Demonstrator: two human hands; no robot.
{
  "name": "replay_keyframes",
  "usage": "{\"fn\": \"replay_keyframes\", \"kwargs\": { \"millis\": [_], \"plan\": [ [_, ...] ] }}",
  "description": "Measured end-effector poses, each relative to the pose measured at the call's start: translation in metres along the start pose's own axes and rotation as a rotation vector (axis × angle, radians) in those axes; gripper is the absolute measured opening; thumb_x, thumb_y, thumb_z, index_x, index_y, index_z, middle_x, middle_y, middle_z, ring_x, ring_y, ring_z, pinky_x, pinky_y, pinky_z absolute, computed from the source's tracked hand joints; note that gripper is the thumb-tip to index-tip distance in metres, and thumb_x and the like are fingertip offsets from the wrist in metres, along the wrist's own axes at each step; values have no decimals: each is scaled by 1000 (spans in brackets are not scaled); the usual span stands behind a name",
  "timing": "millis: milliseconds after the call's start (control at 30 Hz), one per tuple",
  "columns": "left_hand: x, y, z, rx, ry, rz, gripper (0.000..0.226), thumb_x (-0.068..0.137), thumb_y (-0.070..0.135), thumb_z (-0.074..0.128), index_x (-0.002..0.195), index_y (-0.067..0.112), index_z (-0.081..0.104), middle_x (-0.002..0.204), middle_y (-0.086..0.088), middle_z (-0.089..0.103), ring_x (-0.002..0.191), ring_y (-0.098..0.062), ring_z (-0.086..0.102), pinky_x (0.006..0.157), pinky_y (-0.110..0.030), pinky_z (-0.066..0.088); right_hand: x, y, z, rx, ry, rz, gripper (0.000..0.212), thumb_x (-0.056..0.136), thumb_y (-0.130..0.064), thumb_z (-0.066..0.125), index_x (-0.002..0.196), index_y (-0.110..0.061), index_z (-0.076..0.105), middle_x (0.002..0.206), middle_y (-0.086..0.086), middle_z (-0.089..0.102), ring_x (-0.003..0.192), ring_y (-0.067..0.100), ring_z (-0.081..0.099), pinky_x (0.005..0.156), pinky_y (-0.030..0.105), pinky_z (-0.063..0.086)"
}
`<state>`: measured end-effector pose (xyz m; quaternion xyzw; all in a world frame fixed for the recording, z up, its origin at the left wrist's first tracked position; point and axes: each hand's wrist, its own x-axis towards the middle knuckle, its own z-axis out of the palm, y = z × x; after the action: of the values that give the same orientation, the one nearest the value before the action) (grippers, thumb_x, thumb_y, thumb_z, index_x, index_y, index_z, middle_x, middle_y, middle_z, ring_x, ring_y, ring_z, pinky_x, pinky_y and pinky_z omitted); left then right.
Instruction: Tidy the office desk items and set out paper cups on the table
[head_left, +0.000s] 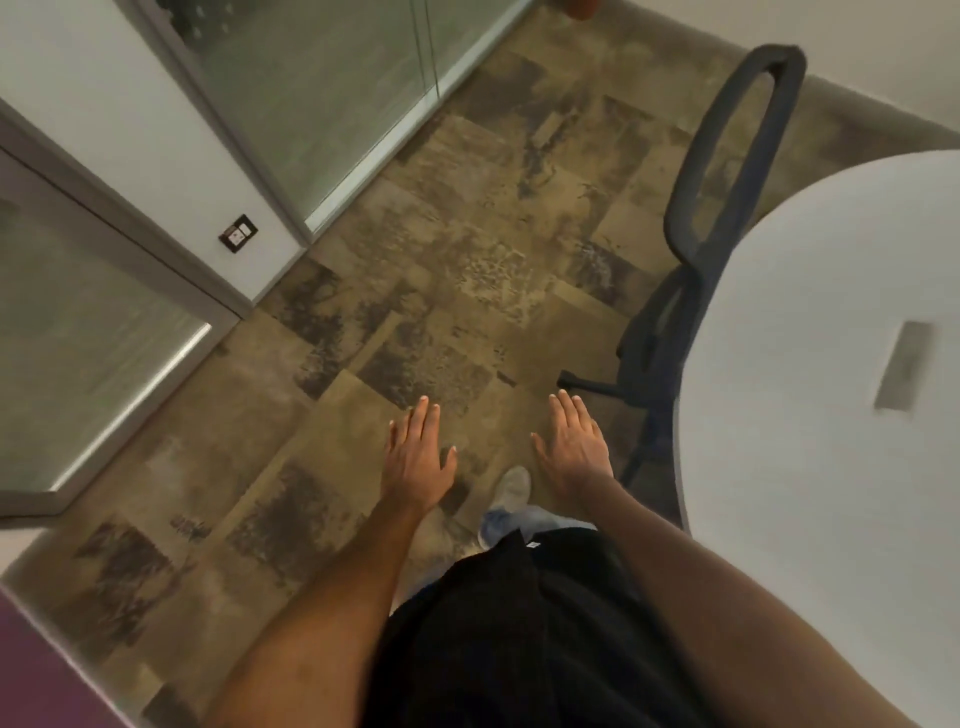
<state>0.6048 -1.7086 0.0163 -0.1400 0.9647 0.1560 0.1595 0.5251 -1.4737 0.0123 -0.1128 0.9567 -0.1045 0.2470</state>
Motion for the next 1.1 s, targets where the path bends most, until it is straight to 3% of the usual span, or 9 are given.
{"fn": "replay_keyframes", "kwargs": {
  "millis": [167,467,867,1100],
  "plan": [
    [95,14,-44,-18,22,-20,72,98,43,48,159,15,22,169,-5,15,155,-25,17,126,-47,14,97,-8,-60,-19,-26,-4,75,105,-50,35,162,-10,8,171,6,6,158,25,1,128,41,11],
    [269,57,-98,47,-16,107,73,96,45,47,159,16,23,168,-4,16,155,-23,17,126,-46,13,243,-33,-122,85,27,109,74,103,-49,38,162,-13,11,171,2,7,158,21,2,124,42,23],
    [570,65,-211,135,-93,375,73,98,42,47,160,14,19,169,-6,10,155,-25,14,127,-47,8,444,-34,-229,178,161,380,75,104,-52,37,162,-13,13,171,6,9,158,24,3,128,40,13],
    [698,117,-259,183,-98,493,72,98,43,48,159,14,22,168,-6,15,154,-24,18,126,-47,13,535,-21,-291,251,165,509,76,104,-48,40,163,-12,9,171,6,4,158,25,0,128,42,12]
  ]
}}
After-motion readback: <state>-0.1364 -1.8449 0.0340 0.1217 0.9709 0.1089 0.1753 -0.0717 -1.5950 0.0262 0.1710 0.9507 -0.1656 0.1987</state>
